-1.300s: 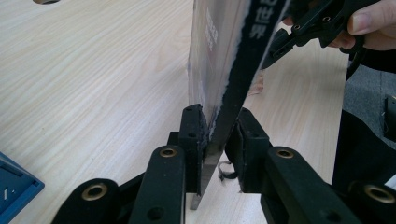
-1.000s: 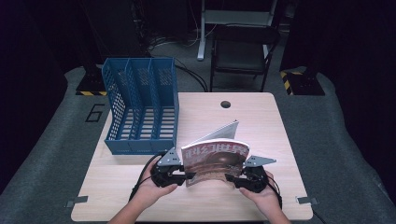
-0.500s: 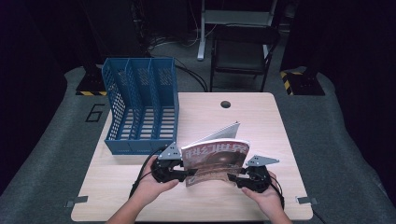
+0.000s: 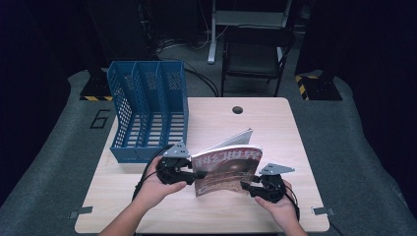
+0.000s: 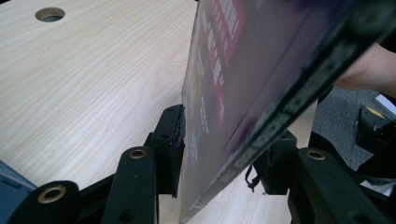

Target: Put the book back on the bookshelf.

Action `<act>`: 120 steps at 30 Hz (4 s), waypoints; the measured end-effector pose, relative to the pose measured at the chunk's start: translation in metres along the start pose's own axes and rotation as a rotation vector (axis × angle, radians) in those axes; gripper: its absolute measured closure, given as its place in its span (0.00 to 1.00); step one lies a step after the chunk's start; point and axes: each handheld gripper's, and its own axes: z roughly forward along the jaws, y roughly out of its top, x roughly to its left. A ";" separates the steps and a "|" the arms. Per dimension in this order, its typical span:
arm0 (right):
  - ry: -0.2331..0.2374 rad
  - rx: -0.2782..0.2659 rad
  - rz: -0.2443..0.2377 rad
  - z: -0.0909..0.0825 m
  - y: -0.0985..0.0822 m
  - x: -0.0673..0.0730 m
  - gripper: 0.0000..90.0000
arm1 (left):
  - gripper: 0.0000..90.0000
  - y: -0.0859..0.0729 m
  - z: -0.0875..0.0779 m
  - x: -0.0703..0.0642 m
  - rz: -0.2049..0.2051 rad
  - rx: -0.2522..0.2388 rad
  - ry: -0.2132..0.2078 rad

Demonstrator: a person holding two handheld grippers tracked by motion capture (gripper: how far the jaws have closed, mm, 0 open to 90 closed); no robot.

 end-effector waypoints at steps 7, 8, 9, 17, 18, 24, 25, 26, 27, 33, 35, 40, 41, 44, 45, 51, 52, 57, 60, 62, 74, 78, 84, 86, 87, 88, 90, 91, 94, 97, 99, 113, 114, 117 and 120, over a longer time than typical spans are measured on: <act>-0.007 -0.001 0.004 -0.002 0.000 -0.001 0.62 | 0.64 0.015 -0.006 0.000 0.020 0.020 0.001; -0.007 0.000 0.005 -0.002 0.000 -0.001 0.62 | 0.64 0.017 -0.006 -0.001 0.020 0.018 0.004; -0.008 0.003 0.002 -0.002 0.000 -0.002 0.62 | 0.64 0.019 -0.007 -0.001 0.024 0.024 0.014; -0.013 -0.002 0.022 -0.006 -0.001 -0.004 0.63 | 0.59 0.034 -0.015 -0.001 0.036 0.020 0.009; -0.012 -0.001 0.012 -0.007 -0.001 -0.005 0.63 | 0.58 0.034 -0.015 -0.001 0.036 0.020 0.009; -0.002 -0.028 0.053 -0.011 -0.001 -0.007 0.68 | 0.57 0.045 -0.017 -0.004 0.053 0.032 0.017; -0.002 -0.028 0.053 -0.011 -0.001 -0.007 0.68 | 0.57 0.045 -0.017 -0.004 0.053 0.032 0.017; -0.003 -0.036 0.059 -0.011 -0.001 -0.007 0.69 | 0.57 0.047 -0.017 -0.005 0.059 0.036 0.021; -0.001 -0.039 0.065 -0.012 -0.001 -0.007 0.71 | 0.58 0.050 -0.017 -0.007 0.062 0.041 0.022; -0.004 -0.041 0.064 -0.012 0.000 -0.008 0.73 | 0.60 0.058 -0.017 -0.011 0.072 0.053 0.024; -0.008 -0.041 0.061 -0.012 0.000 -0.008 0.73 | 0.60 0.061 -0.017 -0.011 0.077 0.056 0.025; -0.009 -0.044 0.063 -0.011 0.001 -0.008 0.73 | 0.60 0.067 -0.014 -0.012 0.087 0.070 0.026; -0.010 -0.045 0.064 -0.011 0.001 -0.008 0.73 | 0.60 0.068 -0.013 -0.013 0.090 0.070 0.028; -0.013 -0.049 0.066 -0.010 0.001 -0.008 0.73 | 0.61 0.072 -0.011 -0.015 0.094 0.078 0.030; -0.015 -0.052 0.069 -0.010 0.002 -0.008 0.73 | 0.61 0.073 -0.011 -0.015 0.102 0.085 0.029; -0.014 -0.052 0.063 -0.010 0.002 -0.008 0.73 | 0.63 0.076 -0.006 -0.016 0.106 0.091 0.034; -0.015 -0.052 0.064 -0.010 0.002 -0.008 0.73 | 0.63 0.077 -0.006 -0.016 0.110 0.098 0.036; -0.014 -0.052 0.062 -0.010 0.002 -0.008 0.72 | 0.66 0.078 -0.004 -0.017 0.105 0.101 0.033; -0.014 -0.052 0.062 -0.010 0.002 -0.008 0.72 | 0.68 0.079 -0.003 -0.017 0.101 0.104 0.028; -0.014 -0.052 0.063 -0.010 0.002 -0.008 0.72 | 0.69 0.080 -0.003 -0.017 0.107 0.106 0.033; -0.010 -0.053 0.066 -0.010 0.002 -0.008 0.72 | 0.73 0.086 0.002 -0.019 0.115 0.148 0.030; -0.013 -0.053 0.065 -0.009 0.002 -0.008 0.72 | 0.74 0.088 0.002 -0.019 0.134 0.179 0.030; -0.012 -0.052 0.065 -0.009 0.002 -0.009 0.72 | 0.77 0.092 0.003 -0.021 0.152 0.211 0.034; -0.008 -0.053 0.066 -0.009 0.002 -0.008 0.71 | 0.78 0.093 0.002 -0.021 0.154 0.212 0.036; -0.008 -0.053 0.067 -0.009 0.002 -0.008 0.71 | 0.79 0.093 0.002 -0.021 0.154 0.215 0.035; -0.008 -0.052 0.067 -0.010 0.002 -0.008 0.71 | 0.80 0.094 0.002 -0.021 0.160 0.217 0.035; -0.008 -0.052 0.067 -0.009 0.002 -0.008 0.71 | 0.81 0.094 0.002 -0.021 0.158 0.221 0.030; -0.008 -0.052 0.067 -0.009 0.002 -0.008 0.71 | 0.82 0.095 0.002 -0.020 0.164 0.226 0.027; -0.008 -0.052 0.067 -0.009 0.002 -0.008 0.71 | 0.86 0.095 0.002 -0.021 0.167 0.231 0.030; -0.010 -0.050 0.066 -0.009 0.002 -0.008 0.71 | 0.89 0.096 0.002 -0.021 0.175 0.244 0.032; -0.010 -0.049 0.068 -0.009 0.002 -0.008 0.71 | 0.90 0.097 0.002 -0.021 0.181 0.248 0.035; -0.009 -0.054 0.069 -0.008 0.002 -0.008 0.71 | 0.93 0.099 0.003 -0.023 0.195 0.269 0.041; -0.009 -0.053 0.070 -0.008 0.002 -0.008 0.71 | 0.93 0.099 0.003 -0.023 0.197 0.270 0.041; -0.009 -0.051 0.076 -0.008 0.002 -0.008 0.71 | 0.93 0.100 0.003 -0.022 0.199 0.275 0.035; -0.007 -0.047 0.075 -0.008 0.002 -0.008 0.71 | 0.93 0.100 0.003 -0.022 0.199 0.276 0.043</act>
